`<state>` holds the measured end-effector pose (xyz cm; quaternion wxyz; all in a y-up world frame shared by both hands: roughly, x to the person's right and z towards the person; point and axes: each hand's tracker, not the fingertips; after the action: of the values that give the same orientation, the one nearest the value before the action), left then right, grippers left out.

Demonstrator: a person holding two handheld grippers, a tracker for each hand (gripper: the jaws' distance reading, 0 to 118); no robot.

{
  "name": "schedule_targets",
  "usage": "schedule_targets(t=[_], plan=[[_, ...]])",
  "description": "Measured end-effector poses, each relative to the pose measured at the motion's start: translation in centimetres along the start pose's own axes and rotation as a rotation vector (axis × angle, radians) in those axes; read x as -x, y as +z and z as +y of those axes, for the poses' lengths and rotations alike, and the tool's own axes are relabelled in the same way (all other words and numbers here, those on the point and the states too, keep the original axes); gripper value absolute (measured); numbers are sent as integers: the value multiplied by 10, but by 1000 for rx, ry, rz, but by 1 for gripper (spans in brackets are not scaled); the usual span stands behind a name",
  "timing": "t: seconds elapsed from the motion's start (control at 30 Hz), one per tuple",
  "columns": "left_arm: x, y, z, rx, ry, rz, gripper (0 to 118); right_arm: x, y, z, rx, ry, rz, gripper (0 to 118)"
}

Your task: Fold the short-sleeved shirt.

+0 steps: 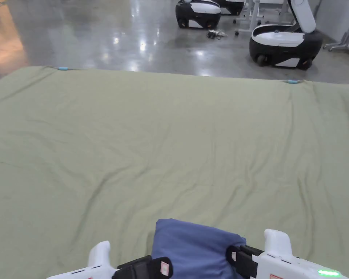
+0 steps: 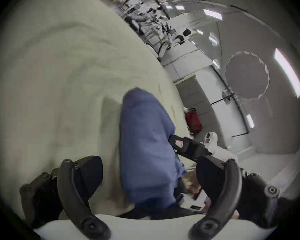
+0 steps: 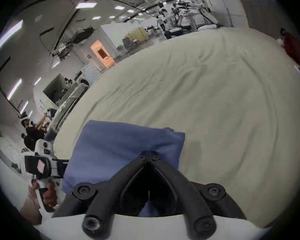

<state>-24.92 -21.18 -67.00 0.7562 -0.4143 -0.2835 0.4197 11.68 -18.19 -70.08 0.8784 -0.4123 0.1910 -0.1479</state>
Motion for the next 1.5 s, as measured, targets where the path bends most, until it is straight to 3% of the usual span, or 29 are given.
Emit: schedule_targets(t=[0.07, 0.1, 0.17, 0.23, 0.3, 0.4, 0.6, 0.83, 0.93, 1.03, 1.07, 1.17, 1.2, 1.27, 1.37, 1.5], plan=[[10, -33, 3, 59, 78, -161, 102, 3, -1, 1, -2, 34, -12, 3], [9, -47, 3, 59, 101, -235, 82, 4, -1, 1, -3, 38, -13, 3], [9, -71, 1, 84, 145, -195, 23, 9, 4, 3, -6, 46, -26, 3], [13, -82, 0, 72, 97, -67, 23, 11, 8, 6, -12, 50, -65, 3], [6, -69, 6, 66, 93, -94, 23, 11, 12, 7, -15, 56, -55, 3], [2, -24, 21, 42, -68, 28, 23, 23, 20, 11, -25, 91, -51, 3], [81, 127, 88, -145, -31, 214, 23, 48, 21, 11, -32, 130, -40, 3], [163, 313, 165, -423, 106, 475, 23, 72, 10, 11, -54, 109, -34, 3], [206, 360, 183, -452, 194, 429, 23, 79, 6, 11, -39, 127, -33, 3], [211, 367, 182, -432, 183, 392, 23, 84, 3, 11, -34, 139, -35, 3], [206, 364, 180, -430, 158, 395, 25, 86, 4, 12, -36, 143, -36, 3], [189, 362, 175, -460, 73, 517, 98, 80, 5, 12, -44, 142, -31, 3], [180, 369, 171, -497, 44, 486, 113, 81, 6, 13, -41, 140, -31, 3], [152, 384, 160, -579, 19, 500, 112, 82, 8, 13, -40, 156, -33, 3], [99, 394, 145, -634, -142, 591, 112, 89, 21, 14, -62, 203, -25, 3], [-8, 342, 121, -670, -373, 652, 112, 91, 46, 26, -163, 260, -61, 3]])
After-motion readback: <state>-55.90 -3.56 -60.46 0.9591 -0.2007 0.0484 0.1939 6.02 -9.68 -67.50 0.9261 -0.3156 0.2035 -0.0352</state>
